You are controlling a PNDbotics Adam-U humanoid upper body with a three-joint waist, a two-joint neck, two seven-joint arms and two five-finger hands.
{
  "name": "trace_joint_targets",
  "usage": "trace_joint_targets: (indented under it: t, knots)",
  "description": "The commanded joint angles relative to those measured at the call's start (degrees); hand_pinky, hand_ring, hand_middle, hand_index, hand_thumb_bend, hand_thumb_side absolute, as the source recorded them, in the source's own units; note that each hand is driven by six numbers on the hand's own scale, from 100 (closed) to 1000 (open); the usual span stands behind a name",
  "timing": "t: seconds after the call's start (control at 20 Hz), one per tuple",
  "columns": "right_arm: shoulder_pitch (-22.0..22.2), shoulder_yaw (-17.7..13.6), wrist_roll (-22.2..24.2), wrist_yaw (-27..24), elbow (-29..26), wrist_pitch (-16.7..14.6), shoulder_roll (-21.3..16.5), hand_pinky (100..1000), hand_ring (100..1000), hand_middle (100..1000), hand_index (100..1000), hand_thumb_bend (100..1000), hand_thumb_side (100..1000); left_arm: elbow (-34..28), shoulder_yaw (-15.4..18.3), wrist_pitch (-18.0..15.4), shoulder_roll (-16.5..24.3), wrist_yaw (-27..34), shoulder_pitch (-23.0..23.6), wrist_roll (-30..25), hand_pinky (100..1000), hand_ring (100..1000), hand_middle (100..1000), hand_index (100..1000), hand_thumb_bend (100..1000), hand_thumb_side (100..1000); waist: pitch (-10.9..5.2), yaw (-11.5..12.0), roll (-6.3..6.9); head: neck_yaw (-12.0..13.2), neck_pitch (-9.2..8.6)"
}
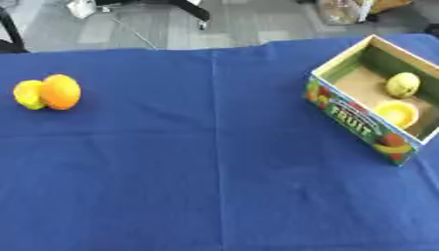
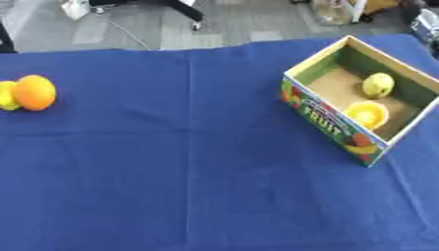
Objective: Pick up the objects with one hand, pass them to the other hand, and then place them into the box on the other side of the table.
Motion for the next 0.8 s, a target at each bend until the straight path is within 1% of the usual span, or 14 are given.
trace_joint_targets:
  t: [0.05, 0.25, 0.4, 0.6, 0.75, 0.8]
  knots:
    - [-0.5, -0.4, 0.1, -0.1, -1.0, 0.2, -1.1, 704, 850, 872, 874, 421, 256, 4.9, -1.0, -1.1, 0.5, -6.8, -3.7, -5.6, 833, 798, 753, 817, 985, 291, -0.83, -0.1, 0.10, 0.3, -0.54]
    - [-0.7, 0.1, 0.1, -0.1, -1.0, 0.9, -0.6, 702, 848, 871, 874, 421, 258, 12.5, -1.8, -2.8, -2.9, -15.7, -8.5, -9.1, 829, 806, 759, 814, 1000, 285, -0.87, -0.1, 0.07, 0.8, -0.66]
    - [-1.0, 0.6, 0.1, -0.1, -1.0, 1.5, -0.1, 702, 846, 869, 873, 421, 259, 17.4, -1.5, -4.4, -5.3, -20.6, -10.8, -9.3, 828, 806, 758, 812, 1000, 271, -0.87, -0.1, 0.07, 1.1, -0.68]
    - [-1.6, 1.6, 0.5, -0.1, -1.0, 2.4, 0.8, 701, 843, 868, 872, 423, 261, 22.8, -0.2, -5.4, -7.8, -24.3, -12.6, -7.9, 823, 802, 757, 799, 990, 220, -0.86, -0.2, 0.12, 1.4, -0.53]
    - [-1.9, 2.5, 0.9, 0.3, -1.0, 3.1, 1.2, 700, 843, 868, 872, 424, 263, 25.3, 0.3, -6.2, -9.1, -25.4, -13.3, -7.1, 823, 800, 756, 791, 963, 185, -0.83, -0.2, 0.15, 1.5, -0.73]
    - [-2.0, 2.7, 1.1, 0.5, -1.0, 3.4, 1.4, 701, 842, 867, 871, 428, 251, 25.7, 0.3, -6.5, -9.5, -25.6, -13.5, -7.0, 821, 798, 754, 788, 959, 176, -0.81, -0.1, 0.14, 1.5, -0.83]
